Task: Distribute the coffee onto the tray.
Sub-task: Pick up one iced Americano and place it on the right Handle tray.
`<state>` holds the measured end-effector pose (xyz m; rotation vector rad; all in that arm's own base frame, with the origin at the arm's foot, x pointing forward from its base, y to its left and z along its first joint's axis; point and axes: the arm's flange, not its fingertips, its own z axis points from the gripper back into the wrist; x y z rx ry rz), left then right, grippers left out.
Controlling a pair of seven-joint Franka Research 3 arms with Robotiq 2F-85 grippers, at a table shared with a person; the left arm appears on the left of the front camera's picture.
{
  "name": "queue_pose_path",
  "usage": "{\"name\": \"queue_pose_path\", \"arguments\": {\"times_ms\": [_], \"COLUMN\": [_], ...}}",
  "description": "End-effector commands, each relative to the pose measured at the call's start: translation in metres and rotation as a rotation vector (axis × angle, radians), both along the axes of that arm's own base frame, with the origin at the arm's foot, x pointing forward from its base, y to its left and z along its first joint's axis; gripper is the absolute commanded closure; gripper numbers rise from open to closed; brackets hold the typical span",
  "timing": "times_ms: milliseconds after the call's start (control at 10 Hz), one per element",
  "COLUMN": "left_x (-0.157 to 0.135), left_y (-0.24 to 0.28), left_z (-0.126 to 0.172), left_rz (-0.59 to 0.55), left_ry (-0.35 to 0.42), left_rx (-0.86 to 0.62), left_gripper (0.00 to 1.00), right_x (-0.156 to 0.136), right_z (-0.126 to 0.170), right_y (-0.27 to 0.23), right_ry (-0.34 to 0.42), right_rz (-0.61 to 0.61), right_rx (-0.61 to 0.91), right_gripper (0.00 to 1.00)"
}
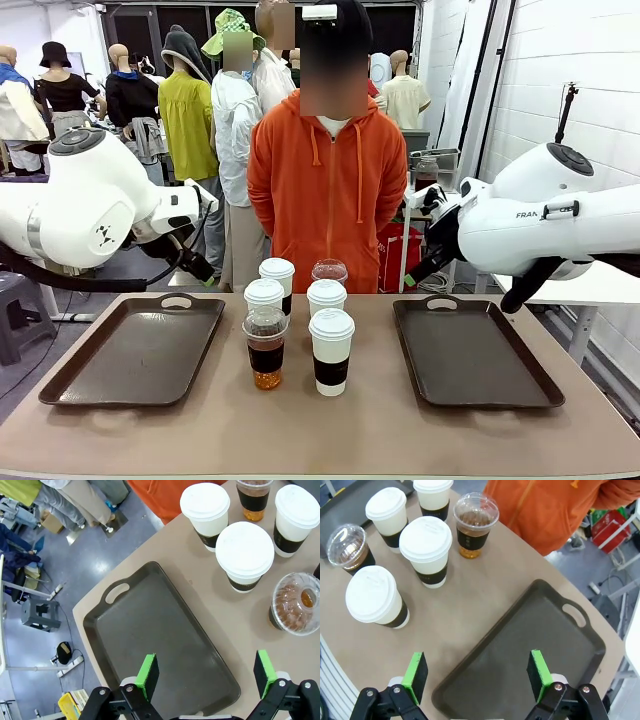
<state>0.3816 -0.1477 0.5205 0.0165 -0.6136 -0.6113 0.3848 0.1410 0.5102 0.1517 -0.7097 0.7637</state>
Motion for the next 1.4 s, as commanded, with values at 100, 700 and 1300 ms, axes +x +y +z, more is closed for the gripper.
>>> {"name": "queue_pose_path", "arguments": {"times_ms": [100,700,1300], "left_x": [-0.001,-0.008,0.0], "left_y": [0.0,0.039,0.06], "left_z": [-0.002,0.009,0.005], "left_rz": [0.029,-0.205,-0.28], "left_ry": [-0.027,-0.116,-0.095], "left_rx": [0.037,-0.189,-0.407], "left_gripper": [0.0,0.0,0.0], "right_x": [0.003,-0.01,0.002], "right_z": [-0.003,0.023,0.017], "right_y": [-0.002,-0.047,-0.057], "right_ry": [-0.005,-0.149,-0.177], "right_rz": [0.036,0.217,0.318], "right_rx": [0.017,0.258,0.347], "right_gripper": [0.0,0.0,0.0]}}
